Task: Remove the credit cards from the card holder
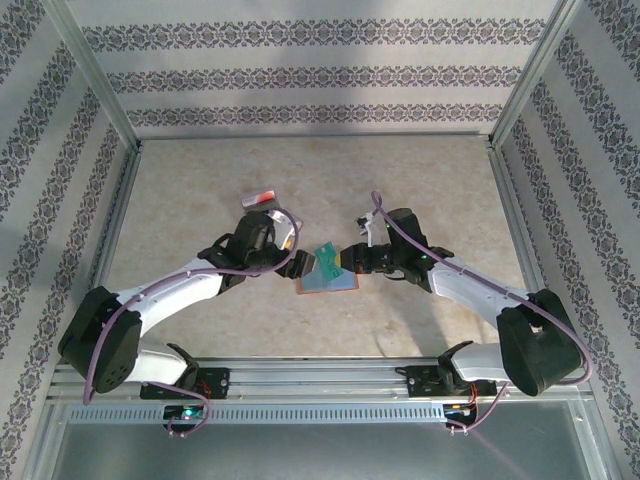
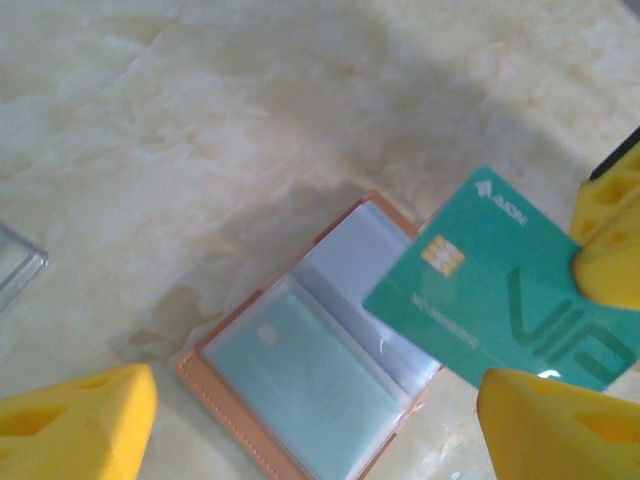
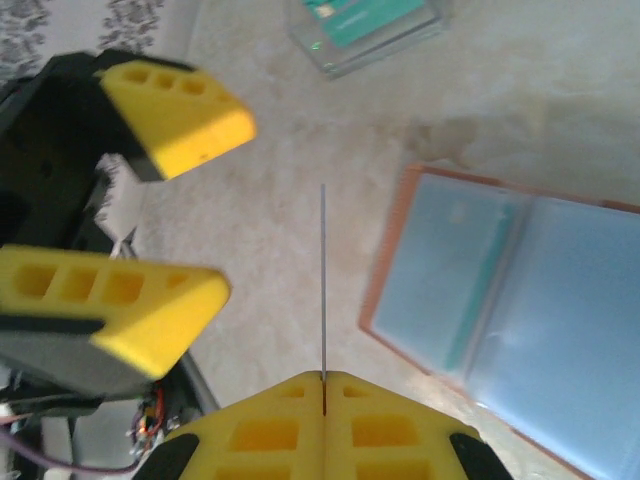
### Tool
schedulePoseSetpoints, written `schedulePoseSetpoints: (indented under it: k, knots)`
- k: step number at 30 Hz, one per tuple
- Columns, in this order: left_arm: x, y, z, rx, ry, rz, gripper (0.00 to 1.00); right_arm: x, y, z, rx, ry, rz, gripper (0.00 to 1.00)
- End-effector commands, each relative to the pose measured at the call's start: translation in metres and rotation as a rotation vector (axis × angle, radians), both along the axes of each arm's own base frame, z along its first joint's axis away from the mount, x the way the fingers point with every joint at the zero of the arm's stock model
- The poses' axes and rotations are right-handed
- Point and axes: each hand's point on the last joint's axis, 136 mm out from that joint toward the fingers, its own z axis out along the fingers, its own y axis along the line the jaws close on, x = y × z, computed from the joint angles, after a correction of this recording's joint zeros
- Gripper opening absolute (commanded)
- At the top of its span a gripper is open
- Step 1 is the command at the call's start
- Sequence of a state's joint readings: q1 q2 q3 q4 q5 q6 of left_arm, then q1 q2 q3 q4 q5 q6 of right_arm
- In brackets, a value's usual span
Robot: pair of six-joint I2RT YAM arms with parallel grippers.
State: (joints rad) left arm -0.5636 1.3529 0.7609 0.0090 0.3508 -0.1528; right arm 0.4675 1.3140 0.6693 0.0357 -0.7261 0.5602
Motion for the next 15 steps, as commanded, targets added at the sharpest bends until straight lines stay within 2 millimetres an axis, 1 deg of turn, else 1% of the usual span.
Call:
schedulePoseSetpoints:
  k: [1, 5, 11, 12, 13, 15]
  knots:
    - [-0.011, -0.012, 0.026, -0.157, -0.024, -0.159, 0.81, -0.014, 0.013, 0.034, 0.082, -0.086, 0.129, 0.06]
    - [-0.026, -0.018, 0.034, -0.179, -0.024, -0.288, 0.81, -0.023, 0.017, 0.045, 0.121, -0.113, 0.196, 0.07]
    - [-0.042, -0.026, 0.041, -0.210, 0.010, -0.417, 0.80, -0.028, 0.021, 0.050, 0.132, -0.127, 0.242, 0.07]
    - [-0.044, -0.027, 0.042, -0.220, 0.014, -0.430, 0.78, -0.029, 0.023, 0.052, 0.133, -0.132, 0.247, 0.07]
    - [-0.044, -0.028, 0.043, -0.233, 0.021, -0.438, 0.74, -0.029, 0.023, 0.051, 0.132, -0.130, 0.250, 0.07]
    - [-0.046, -0.031, 0.043, -0.252, 0.037, -0.451, 0.70, -0.029, 0.025, 0.052, 0.132, -0.134, 0.256, 0.07]
